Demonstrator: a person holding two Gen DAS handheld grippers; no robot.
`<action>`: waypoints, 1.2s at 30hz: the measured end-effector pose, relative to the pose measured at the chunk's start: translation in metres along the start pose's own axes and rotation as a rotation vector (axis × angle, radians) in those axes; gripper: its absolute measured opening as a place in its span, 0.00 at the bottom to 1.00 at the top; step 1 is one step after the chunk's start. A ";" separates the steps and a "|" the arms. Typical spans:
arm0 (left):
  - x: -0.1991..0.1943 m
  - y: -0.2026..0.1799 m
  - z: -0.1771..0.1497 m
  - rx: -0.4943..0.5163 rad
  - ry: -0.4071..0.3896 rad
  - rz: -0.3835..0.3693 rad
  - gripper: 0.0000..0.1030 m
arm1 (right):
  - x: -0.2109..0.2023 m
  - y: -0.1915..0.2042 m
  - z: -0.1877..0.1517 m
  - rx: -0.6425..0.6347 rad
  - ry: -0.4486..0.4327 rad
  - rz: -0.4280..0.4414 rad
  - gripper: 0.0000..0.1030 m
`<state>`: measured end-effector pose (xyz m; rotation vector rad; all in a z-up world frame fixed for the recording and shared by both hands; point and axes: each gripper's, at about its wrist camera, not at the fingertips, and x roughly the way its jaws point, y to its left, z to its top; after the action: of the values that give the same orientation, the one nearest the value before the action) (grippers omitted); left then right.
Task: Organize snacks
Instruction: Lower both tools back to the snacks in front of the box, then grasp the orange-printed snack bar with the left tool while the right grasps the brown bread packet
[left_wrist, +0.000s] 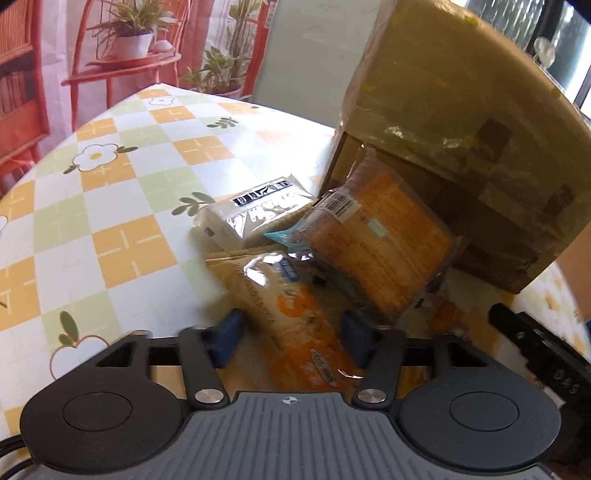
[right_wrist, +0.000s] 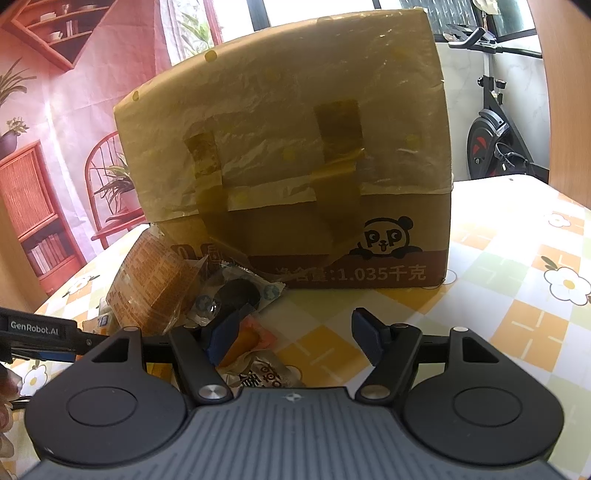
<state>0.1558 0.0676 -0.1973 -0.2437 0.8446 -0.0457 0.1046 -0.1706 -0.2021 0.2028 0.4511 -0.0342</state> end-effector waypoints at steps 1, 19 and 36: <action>-0.002 0.000 0.000 0.007 -0.006 0.019 0.55 | 0.000 0.000 0.000 0.002 0.000 0.000 0.69; -0.017 0.051 0.000 -0.102 -0.019 0.010 0.52 | 0.002 0.011 0.007 -0.047 0.057 -0.014 0.69; -0.017 0.079 -0.006 -0.144 -0.070 -0.048 0.52 | 0.025 0.090 0.039 -0.301 0.091 0.085 0.73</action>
<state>0.1356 0.1459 -0.2066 -0.3987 0.7729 -0.0209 0.1514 -0.0903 -0.1617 -0.0730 0.5317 0.1261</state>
